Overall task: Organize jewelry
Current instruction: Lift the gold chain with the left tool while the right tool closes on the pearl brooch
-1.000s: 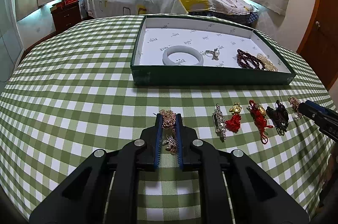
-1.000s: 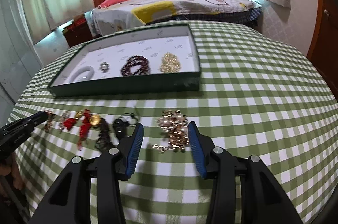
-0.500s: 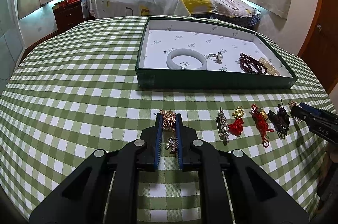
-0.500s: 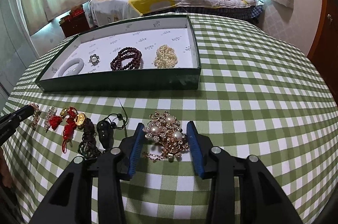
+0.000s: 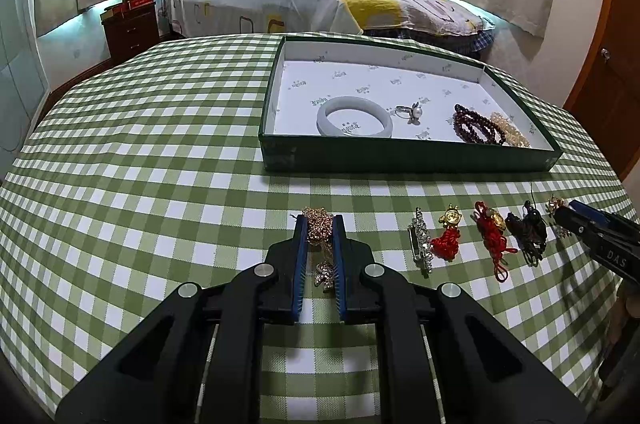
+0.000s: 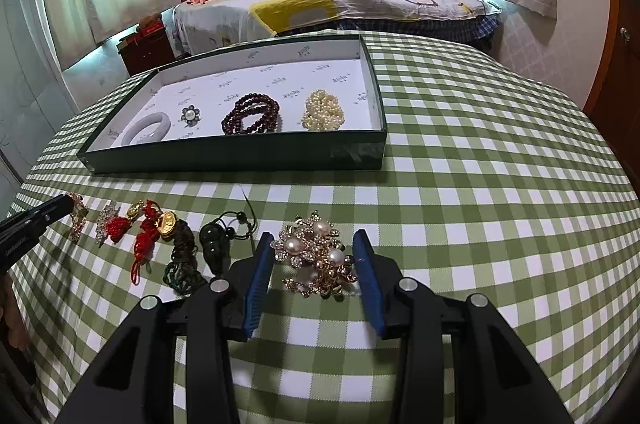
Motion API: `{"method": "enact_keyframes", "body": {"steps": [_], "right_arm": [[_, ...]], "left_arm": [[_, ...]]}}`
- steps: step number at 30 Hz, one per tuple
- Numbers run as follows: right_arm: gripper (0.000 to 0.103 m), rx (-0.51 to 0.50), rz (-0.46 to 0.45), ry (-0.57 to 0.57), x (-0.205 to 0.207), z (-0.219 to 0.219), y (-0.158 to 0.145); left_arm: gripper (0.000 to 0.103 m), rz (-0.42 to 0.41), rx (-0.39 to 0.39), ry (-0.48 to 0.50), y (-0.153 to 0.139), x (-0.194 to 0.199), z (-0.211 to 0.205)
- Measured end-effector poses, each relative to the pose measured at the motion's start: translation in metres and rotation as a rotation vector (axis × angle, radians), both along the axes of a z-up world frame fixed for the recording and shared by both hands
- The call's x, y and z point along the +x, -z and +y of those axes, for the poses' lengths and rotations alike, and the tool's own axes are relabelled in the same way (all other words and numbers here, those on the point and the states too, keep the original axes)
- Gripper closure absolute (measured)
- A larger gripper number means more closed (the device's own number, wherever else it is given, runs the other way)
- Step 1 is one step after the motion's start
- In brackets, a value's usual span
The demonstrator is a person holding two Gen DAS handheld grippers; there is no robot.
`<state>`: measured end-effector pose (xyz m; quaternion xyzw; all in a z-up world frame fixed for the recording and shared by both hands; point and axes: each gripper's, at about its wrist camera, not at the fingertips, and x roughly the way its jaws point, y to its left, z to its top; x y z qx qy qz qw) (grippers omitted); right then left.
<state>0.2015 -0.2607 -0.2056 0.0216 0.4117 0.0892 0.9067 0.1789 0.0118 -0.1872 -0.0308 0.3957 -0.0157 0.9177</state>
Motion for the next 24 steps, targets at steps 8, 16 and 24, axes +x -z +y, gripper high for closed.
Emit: {"method": "enact_keyframes", "body": {"steps": [8, 16, 24], "right_arm": [[0.062, 0.006, -0.029, -0.002, -0.007, 0.001, -0.011], [0.062, 0.012, -0.059, -0.008, -0.013, 0.002, -0.024], [0.062, 0.024, -0.104, -0.018, -0.017, 0.006, -0.045]], "left_arm": [[0.091, -0.009, -0.002, 0.0, -0.004, -0.001, 0.0], [0.091, -0.029, -0.001, 0.001, -0.013, -0.003, 0.0], [0.091, -0.052, -0.009, 0.004, -0.026, -0.004, -0.001]]}}
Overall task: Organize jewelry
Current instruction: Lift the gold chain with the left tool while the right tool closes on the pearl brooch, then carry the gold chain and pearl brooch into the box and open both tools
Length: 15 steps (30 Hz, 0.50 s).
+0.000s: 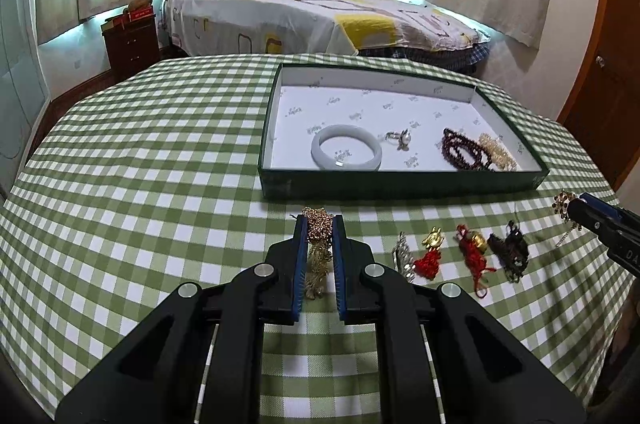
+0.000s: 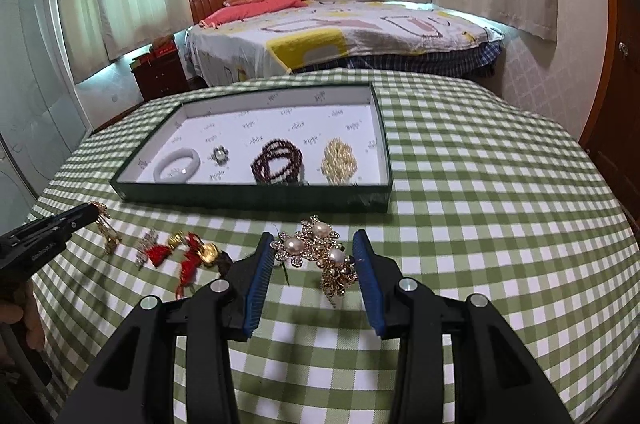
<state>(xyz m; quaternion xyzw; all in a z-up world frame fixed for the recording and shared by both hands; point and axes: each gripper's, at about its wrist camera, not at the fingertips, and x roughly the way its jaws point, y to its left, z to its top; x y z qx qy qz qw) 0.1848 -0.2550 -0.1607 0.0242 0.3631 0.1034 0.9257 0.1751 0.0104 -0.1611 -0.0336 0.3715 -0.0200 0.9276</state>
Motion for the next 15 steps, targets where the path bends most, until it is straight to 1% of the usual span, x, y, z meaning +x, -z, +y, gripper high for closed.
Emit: {"method": "enact_keyframes", "body": {"steps": [9, 15], "right_arm": [[0.062, 0.023, -0.081, -0.014, 0.012, 0.005, -0.035], [0.062, 0.029, -0.127, -0.026, 0.037, 0.011, -0.05]], "left_arm": [[0.091, -0.066, -0.016, 0.031, -0.031, 0.015, -0.011], [0.091, -0.106, -0.032, 0.054, -0.048, 0.038, -0.02]]}}
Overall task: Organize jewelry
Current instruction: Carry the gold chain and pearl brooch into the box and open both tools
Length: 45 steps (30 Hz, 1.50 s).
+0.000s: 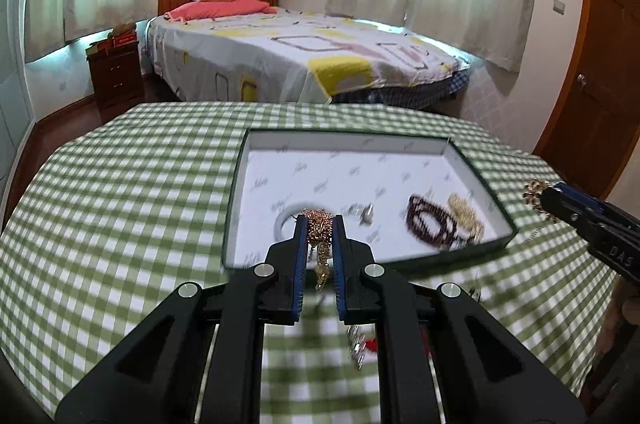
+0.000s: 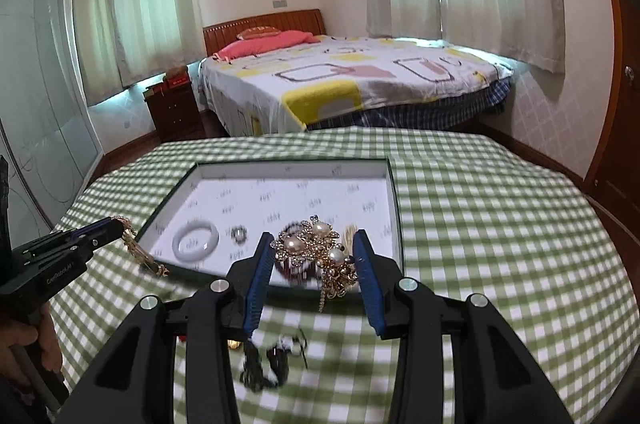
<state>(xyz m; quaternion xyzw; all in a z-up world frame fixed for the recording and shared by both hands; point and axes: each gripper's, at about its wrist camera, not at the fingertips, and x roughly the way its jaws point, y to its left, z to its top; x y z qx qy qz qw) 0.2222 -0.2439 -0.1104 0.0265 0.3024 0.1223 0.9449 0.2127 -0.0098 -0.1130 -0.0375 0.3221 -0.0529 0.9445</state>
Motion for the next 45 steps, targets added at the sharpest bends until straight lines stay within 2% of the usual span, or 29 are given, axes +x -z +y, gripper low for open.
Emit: {"method": "enact_keyframes", "body": {"steps": [11, 18, 22, 31, 38, 42, 45], "right_arm": [[0.062, 0.008, -0.056, 0.001, 0.049, 0.003, -0.018], [0.062, 0.005, -0.054, 0.017, 0.084, 0.0, -0.012], [0.062, 0.002, -0.027, 0.022, 0.104, 0.001, 0.004], [0.062, -0.033, 0.127, 0.025, 0.142, 0.005, 0.06], [0.062, -0.059, 0.212, 0.041, 0.156, 0.003, 0.078], [0.062, -0.067, 0.228, 0.044, 0.158, 0.004, 0.08], [0.062, -0.069, 0.238, 0.043, 0.159, 0.004, 0.081]], "left_arm": [[0.091, -0.064, 0.012, 0.005, -0.025, 0.059, -0.004], [0.091, -0.08, 0.022, -0.014, -0.027, 0.102, -0.002], [0.091, -0.039, 0.037, -0.028, -0.007, 0.131, -0.001], [0.091, 0.142, 0.07, -0.044, 0.053, 0.177, -0.001], [0.091, 0.223, 0.074, -0.047, 0.07, 0.183, 0.003], [0.091, 0.261, 0.062, -0.049, 0.077, 0.186, 0.005], [0.089, 0.261, 0.061, -0.058, 0.078, 0.186, 0.004]]}}
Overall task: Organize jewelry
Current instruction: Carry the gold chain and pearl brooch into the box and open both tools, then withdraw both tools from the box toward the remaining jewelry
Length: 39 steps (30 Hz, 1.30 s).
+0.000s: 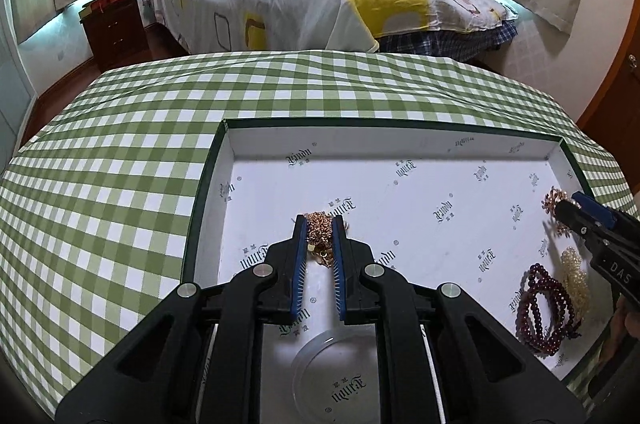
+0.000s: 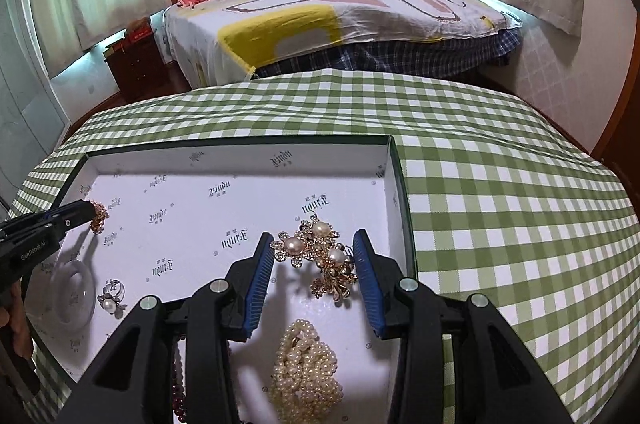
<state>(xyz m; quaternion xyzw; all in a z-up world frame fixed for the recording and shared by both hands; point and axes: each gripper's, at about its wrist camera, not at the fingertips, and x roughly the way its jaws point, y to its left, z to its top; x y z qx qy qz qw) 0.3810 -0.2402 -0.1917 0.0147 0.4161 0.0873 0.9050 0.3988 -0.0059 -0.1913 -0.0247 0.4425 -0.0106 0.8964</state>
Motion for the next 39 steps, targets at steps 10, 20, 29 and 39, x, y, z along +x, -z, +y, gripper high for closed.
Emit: {"method": "enact_keyframes", "body": {"steps": [10, 20, 29, 39], "right_arm": [[0.055, -0.001, -0.002, -0.002, 0.0, 0.001, 0.0], [0.044, 0.013, -0.03, -0.005, -0.003, 0.0, -0.003], [0.033, 0.011, -0.084, 0.009, -0.013, 0.0, -0.012], [0.033, 0.032, -0.145, 0.013, -0.049, -0.002, -0.035]], "left_arm": [[0.058, -0.021, -0.002, -0.005, -0.003, -0.002, 0.0], [0.038, -0.06, 0.008, -0.01, -0.011, -0.01, 0.002], [0.028, -0.111, 0.028, -0.002, -0.022, -0.024, 0.002], [0.028, -0.204, -0.024, -0.008, -0.046, -0.067, 0.003]]}}
